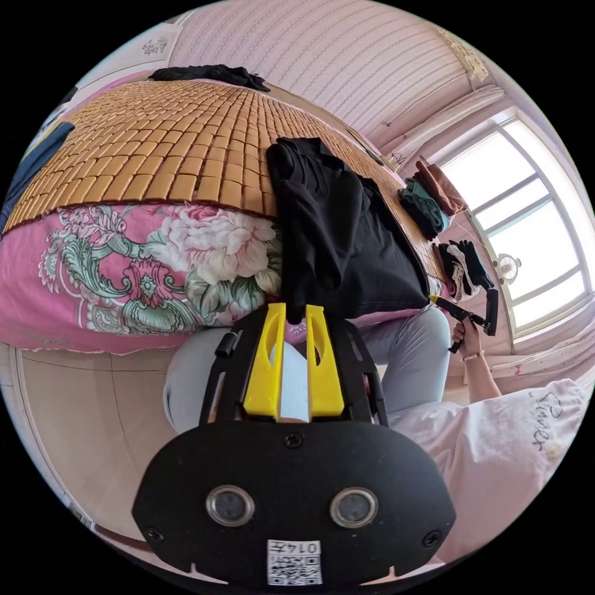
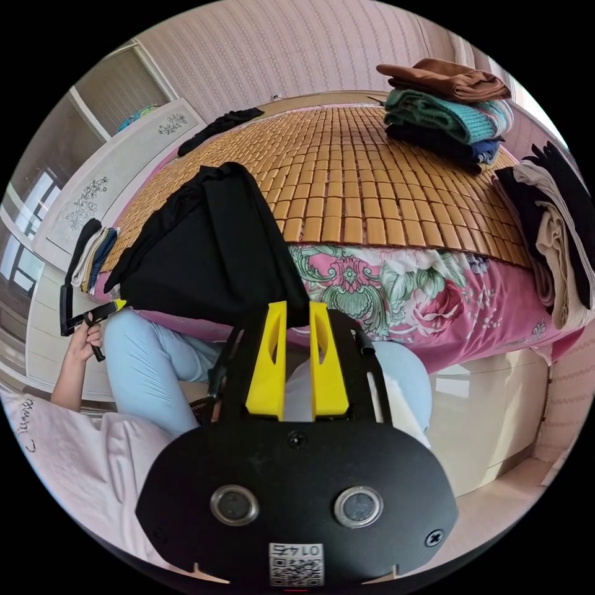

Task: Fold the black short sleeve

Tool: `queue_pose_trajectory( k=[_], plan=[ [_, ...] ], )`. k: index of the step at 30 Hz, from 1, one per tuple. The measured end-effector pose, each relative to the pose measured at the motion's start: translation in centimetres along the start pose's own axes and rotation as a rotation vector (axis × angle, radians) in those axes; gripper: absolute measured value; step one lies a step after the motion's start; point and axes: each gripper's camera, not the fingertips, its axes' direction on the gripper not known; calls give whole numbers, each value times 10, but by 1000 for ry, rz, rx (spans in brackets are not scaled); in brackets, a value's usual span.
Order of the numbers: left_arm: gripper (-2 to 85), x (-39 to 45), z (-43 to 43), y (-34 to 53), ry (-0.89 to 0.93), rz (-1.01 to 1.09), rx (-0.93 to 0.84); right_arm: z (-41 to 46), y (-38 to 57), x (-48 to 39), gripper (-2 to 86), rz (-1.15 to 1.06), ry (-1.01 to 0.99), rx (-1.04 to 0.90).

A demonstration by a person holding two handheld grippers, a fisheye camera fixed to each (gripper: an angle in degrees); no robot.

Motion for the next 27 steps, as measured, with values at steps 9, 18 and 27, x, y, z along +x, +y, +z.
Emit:
queue_pose_trajectory(
  k=[9,18,27],
  plan=[
    [-6,65,-29,27,-29,31,-31,-17,24,-16,51,-62,48,-62],
    [-10,145,-175,104,195,161,319,-160,78,10,6,-75,-311,82],
    [-10,292,-456,134,353,565,880,-501,95,-40,8,-435,-573,699]
  ],
)
